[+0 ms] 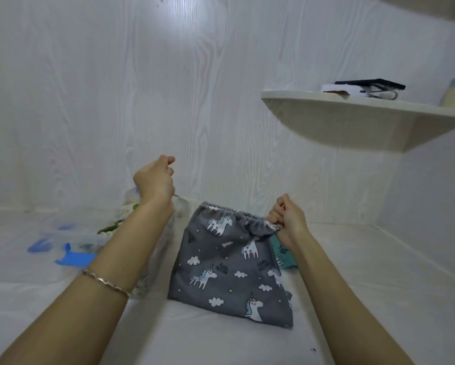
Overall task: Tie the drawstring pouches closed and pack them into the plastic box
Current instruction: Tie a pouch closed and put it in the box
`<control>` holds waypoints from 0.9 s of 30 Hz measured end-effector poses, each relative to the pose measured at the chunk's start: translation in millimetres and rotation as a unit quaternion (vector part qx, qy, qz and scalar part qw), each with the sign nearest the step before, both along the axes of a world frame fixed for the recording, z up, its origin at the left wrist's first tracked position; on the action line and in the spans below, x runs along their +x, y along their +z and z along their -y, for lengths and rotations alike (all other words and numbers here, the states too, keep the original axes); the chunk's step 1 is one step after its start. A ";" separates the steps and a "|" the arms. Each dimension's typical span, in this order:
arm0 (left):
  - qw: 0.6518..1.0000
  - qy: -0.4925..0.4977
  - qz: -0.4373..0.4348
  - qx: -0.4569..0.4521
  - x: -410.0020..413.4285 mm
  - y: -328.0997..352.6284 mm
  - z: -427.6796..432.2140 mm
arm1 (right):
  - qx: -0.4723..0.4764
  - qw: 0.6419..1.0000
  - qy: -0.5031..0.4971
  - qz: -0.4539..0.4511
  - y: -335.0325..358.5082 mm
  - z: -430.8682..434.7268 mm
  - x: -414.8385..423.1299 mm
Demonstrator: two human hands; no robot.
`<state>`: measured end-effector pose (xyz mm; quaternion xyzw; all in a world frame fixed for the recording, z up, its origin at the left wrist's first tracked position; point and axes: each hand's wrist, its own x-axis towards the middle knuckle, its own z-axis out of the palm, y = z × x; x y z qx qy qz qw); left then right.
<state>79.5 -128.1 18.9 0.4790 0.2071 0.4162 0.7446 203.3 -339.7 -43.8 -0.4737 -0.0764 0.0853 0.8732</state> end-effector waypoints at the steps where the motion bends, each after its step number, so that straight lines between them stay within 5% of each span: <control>1: 1.000 0.011 -0.003 0.016 1.5 -1.1 -0.3 | -0.070 0.997 -0.020 0.040 -4.6 -0.8 0.8; 4: 0.991 0.080 -0.016 0.103 -0.6 -3.3 -8.1 | -0.271 0.948 -0.100 0.135 -18.4 8.7 12.6; 7: 0.977 0.156 -0.012 0.144 -5.4 0.1 -23.2 | -0.478 0.822 -0.207 0.231 -40.6 29.7 28.0; 13: 0.968 0.155 -0.020 0.197 -4.8 -7.4 -10.9 | -0.618 0.725 -0.192 0.237 -59.1 33.5 44.0; 17: 0.966 -0.138 -0.036 0.216 -8.4 10.0 21.8 | -0.580 0.772 -0.067 0.249 -24.4 7.1 29.4; 20: 0.910 -0.361 -0.056 0.198 -4.7 23.7 51.5 | -0.515 0.811 0.046 0.276 17.5 -29.7 -9.2; 27: 0.937 -0.334 0.020 0.100 10.6 34.9 47.5 | -0.282 0.850 0.378 0.234 42.2 -38.7 -60.2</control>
